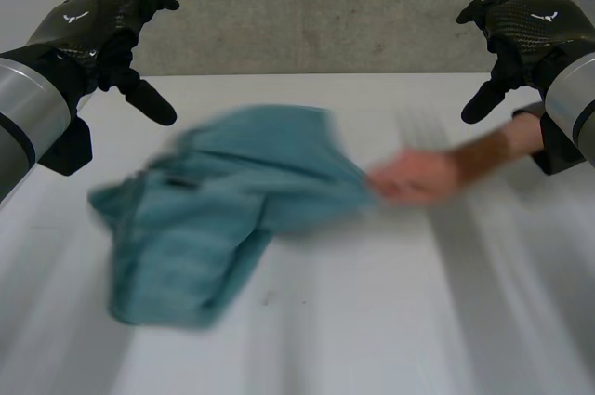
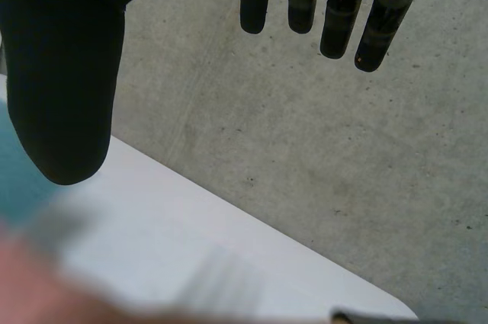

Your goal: Fold the laundry

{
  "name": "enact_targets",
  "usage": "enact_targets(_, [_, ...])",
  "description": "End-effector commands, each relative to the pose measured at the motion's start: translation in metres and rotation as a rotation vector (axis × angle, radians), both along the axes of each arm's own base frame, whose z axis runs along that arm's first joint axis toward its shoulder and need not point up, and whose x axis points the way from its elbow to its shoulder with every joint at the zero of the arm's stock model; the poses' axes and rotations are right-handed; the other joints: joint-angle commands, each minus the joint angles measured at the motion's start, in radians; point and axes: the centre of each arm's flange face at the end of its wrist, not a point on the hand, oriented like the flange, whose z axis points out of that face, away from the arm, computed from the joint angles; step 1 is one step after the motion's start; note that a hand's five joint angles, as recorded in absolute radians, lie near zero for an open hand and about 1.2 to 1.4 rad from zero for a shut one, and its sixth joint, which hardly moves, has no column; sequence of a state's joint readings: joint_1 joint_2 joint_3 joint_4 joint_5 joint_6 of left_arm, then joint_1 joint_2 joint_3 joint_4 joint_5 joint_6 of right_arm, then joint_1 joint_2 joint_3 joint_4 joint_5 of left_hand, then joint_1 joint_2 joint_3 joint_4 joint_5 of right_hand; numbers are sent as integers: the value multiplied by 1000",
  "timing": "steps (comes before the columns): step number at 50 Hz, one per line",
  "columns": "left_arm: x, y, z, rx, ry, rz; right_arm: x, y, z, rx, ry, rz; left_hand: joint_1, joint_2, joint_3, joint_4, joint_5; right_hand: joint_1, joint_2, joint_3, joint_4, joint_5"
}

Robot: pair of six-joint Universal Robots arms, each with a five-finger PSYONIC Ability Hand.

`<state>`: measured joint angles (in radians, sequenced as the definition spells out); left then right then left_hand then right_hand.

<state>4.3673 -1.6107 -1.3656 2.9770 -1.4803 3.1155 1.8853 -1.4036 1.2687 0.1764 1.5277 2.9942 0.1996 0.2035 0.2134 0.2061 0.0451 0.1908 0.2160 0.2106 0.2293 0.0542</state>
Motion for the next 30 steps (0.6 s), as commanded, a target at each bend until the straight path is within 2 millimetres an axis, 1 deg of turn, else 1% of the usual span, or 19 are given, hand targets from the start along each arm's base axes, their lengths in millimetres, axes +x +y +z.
enact_targets(1, [0, 0, 0, -1, 0, 0, 0, 0, 0, -1, 1, 0, -25, -29, -39, -32, -45, -16, -41, -36, -55, -54])
enact_targets(23, [-1, 0, -2, 5, -8, -5, 2, 1, -2, 5, 3, 8, -24, -28, -38, -31, -44, -16, -41, -36, -55, -54])
enact_targets(27, [-5, 1, -7, 14, -21, -26, 6, 5, -3, 6, 29, 46, 20, 16, 6, 13, 0, -16, -41, -36, -55, -54])
enact_targets(30, [-15, 3, -20, 48, -42, -65, 10, 8, -7, 4, 98, 101, 46, 42, 32, 40, 26, -16, -41, -36, -55, -54])
